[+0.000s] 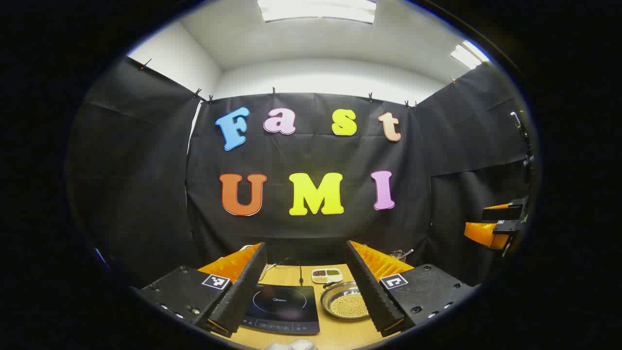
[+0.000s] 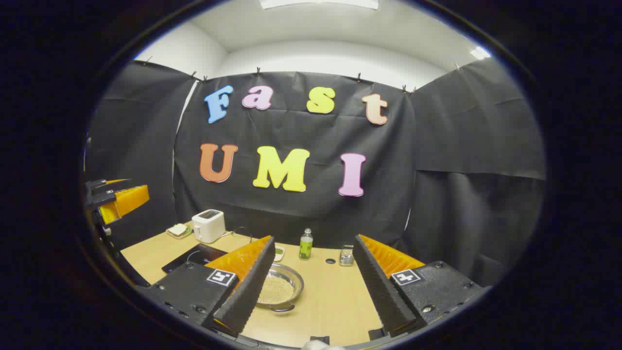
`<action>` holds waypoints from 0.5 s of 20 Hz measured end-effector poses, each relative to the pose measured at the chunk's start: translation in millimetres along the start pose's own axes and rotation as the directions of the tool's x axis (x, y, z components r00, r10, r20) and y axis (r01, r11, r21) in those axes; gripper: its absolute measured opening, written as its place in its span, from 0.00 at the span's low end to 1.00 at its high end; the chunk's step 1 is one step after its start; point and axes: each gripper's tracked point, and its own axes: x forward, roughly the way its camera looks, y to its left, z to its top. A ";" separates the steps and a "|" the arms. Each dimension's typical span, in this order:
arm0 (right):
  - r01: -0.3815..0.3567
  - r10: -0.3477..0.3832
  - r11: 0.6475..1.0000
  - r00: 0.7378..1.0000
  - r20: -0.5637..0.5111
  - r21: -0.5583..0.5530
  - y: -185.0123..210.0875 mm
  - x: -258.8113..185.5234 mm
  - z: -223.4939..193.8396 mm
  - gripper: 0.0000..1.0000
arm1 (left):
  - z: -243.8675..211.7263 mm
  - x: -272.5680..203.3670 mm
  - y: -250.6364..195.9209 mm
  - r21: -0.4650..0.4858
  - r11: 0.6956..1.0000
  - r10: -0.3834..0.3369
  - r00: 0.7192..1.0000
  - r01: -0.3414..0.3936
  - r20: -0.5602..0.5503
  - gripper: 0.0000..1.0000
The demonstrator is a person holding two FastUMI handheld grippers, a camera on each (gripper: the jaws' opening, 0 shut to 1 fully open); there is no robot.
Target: First push the handle of the pot to place it horizontally, then grasp the pot with both hands and set it on the induction cooktop.
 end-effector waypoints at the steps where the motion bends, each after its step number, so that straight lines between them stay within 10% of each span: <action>1: -0.001 0.001 1.000 1.000 0.000 -0.001 0.5 1.1 -1.3 0.98 | -1.3 0.8 1.2 -0.005 1.000 -0.001 1.000 0.001 0.001 0.96; 10: 0.005 -0.005 1.000 1.000 -0.009 -0.011 10.5 6.1 1.7 0.99 | -5.8 0.8 18.9 -0.018 1.000 0.022 1.000 -0.022 0.002 0.96</action>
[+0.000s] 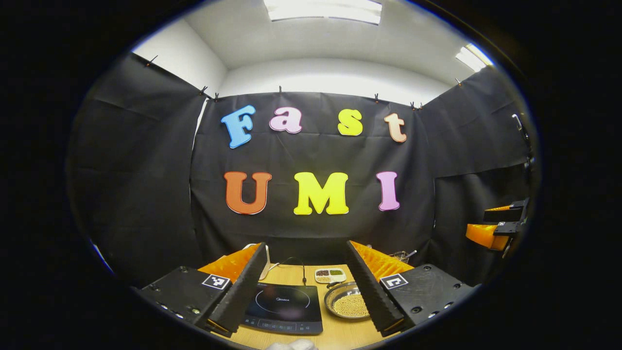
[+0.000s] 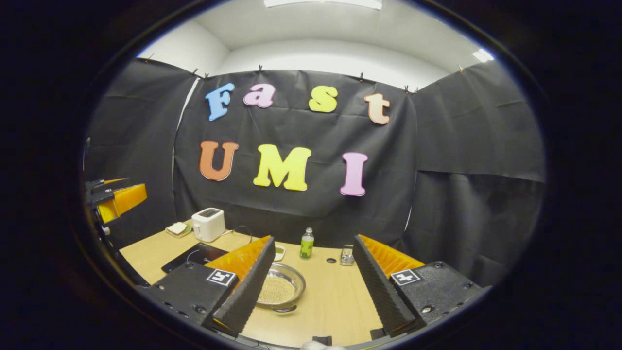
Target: First push the handle of the pot to place it horizontally, then grasp the pot with both hands and set it on the induction cooktop.
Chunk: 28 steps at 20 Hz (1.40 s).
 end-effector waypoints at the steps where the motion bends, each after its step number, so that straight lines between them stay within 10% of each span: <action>1: -0.001 0.001 1.000 1.000 -0.001 0.001 1.3 -0.9 0.0 0.98 | -0.5 -1.4 1.7 -0.001 1.000 0.002 1.000 -0.002 0.001 0.96; 8: -0.042 0.043 0.999 0.997 -0.066 0.005 22.4 3.3 -18.2 0.96 | -6.9 -5.6 9.0 0.001 1.000 0.009 1.000 -0.009 -0.015 0.96; 13: -0.159 0.164 0.986 0.961 -0.221 0.038 54.4 5.6 -71.6 0.16 | -19.7 -11.3 10.4 -0.012 1.000 0.012 0.999 -0.012 -0.048 0.96; 15: -0.202 0.209 0.978 0.936 -0.283 0.056 66.7 4.0 -99.0 0.07 | -22.3 -13.7 11.8 -0.014 1.000 0.017 0.998 -0.017 -0.053 0.96; 28: -0.316 0.308 0.945 0.770 -0.558 0.086 112.8 32.7 -264.2 0.04 | -22.8 -41.3 25.1 0.006 0.997 0.080 0.994 -0.080 -0.068 0.96</action>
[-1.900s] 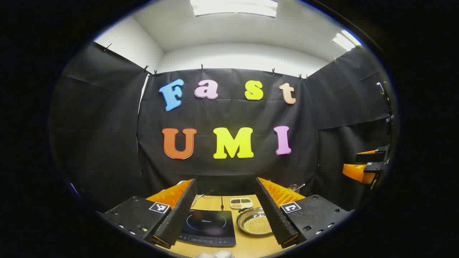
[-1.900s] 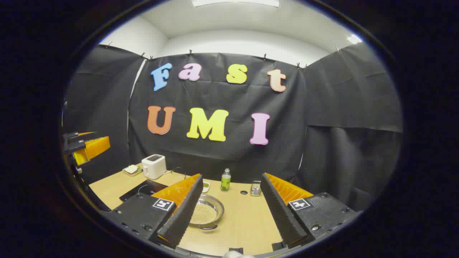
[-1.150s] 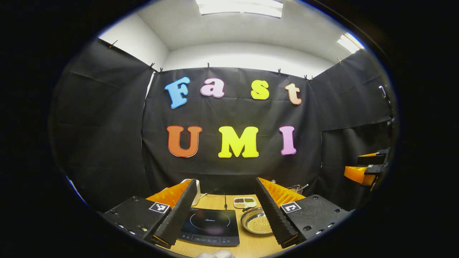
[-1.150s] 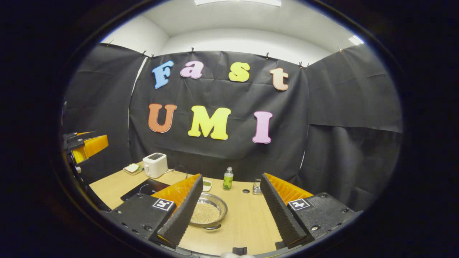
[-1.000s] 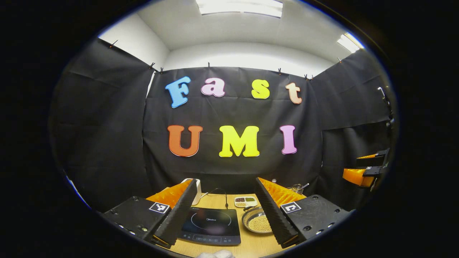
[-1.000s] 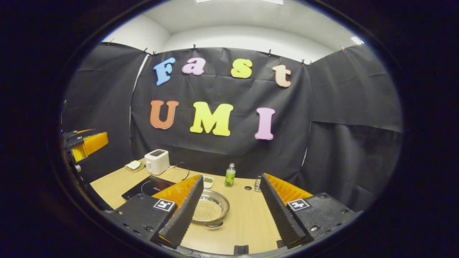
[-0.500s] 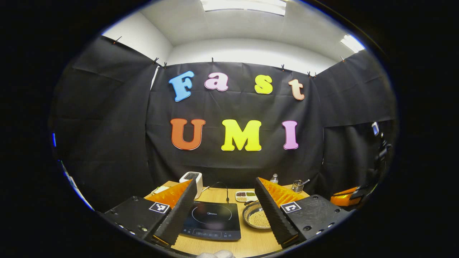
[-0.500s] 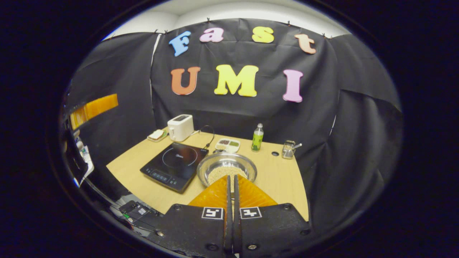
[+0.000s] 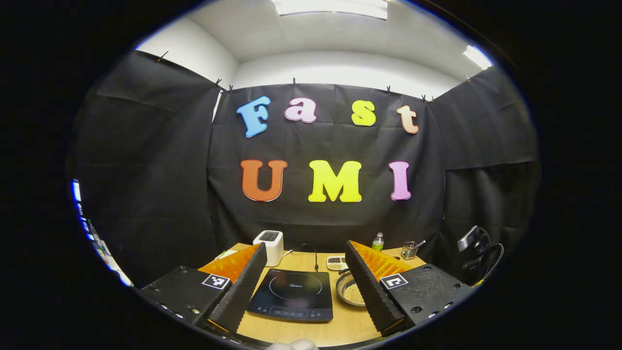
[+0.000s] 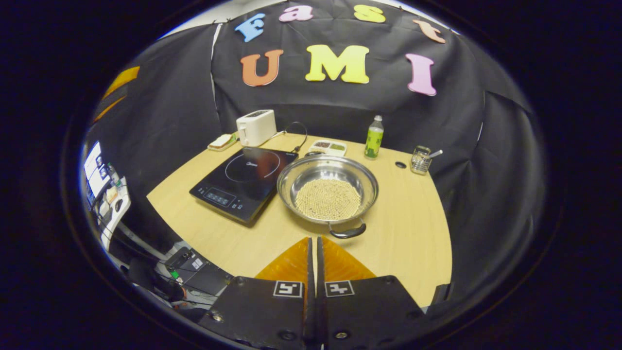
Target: First push the handle of the pot to place it horizontally, then grasp the pot with both hands and set it on the induction cooktop.
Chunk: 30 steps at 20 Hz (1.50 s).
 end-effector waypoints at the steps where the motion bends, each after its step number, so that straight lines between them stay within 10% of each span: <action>1: -0.004 0.004 1.000 1.000 -0.012 -0.006 2.6 8.6 -5.2 0.04 | 0.1 -2.9 0.2 0.009 1.000 0.007 1.000 -0.007 -0.005 0.96; 16: -0.097 0.091 0.995 0.977 -0.191 -0.026 -4.4 138.4 -34.0 0.01 | -3.0 -15.3 8.6 0.057 0.980 0.196 0.978 -0.192 -0.066 0.96; 30: -0.203 0.188 0.978 0.956 -0.227 -0.045 -49.7 153.3 -37.6 0.01 | -7.5 24.2 -36.2 0.062 0.972 0.233 0.968 -0.228 -0.088 0.96</action>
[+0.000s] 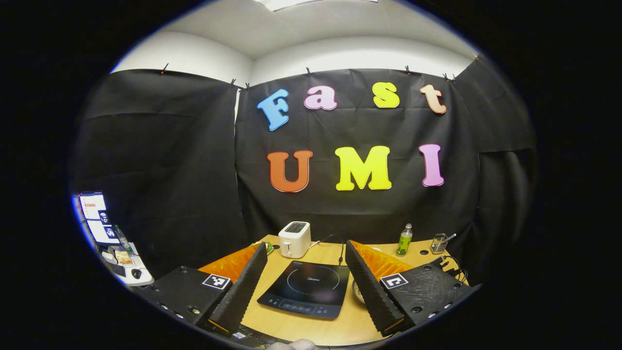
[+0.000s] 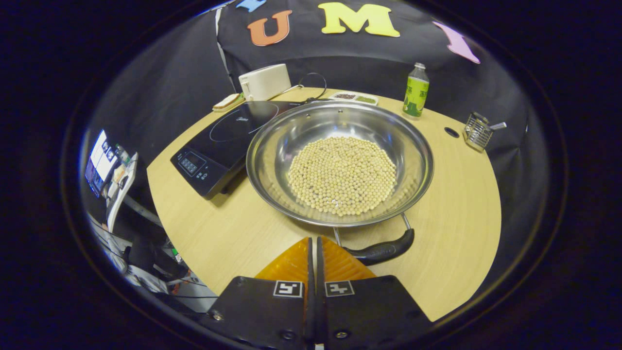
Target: First push the handle of the pot to place it horizontally, then grasp the pot with both hands and set it on the induction cooktop.
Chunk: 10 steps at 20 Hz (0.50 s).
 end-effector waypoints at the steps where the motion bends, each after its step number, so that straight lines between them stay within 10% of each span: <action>1: -0.003 0.003 1.000 1.000 -0.003 -0.004 -6.5 -0.8 0.3 0.01 | 0.8 2.8 -5.5 0.001 1.000 0.000 1.000 0.000 -0.005 0.96; 10: -0.003 0.002 0.999 1.000 -0.018 -0.032 -68.8 -3.2 7.6 0.01 | 2.3 16.8 -45.9 -0.003 1.000 0.026 1.000 -0.026 -0.018 0.96</action>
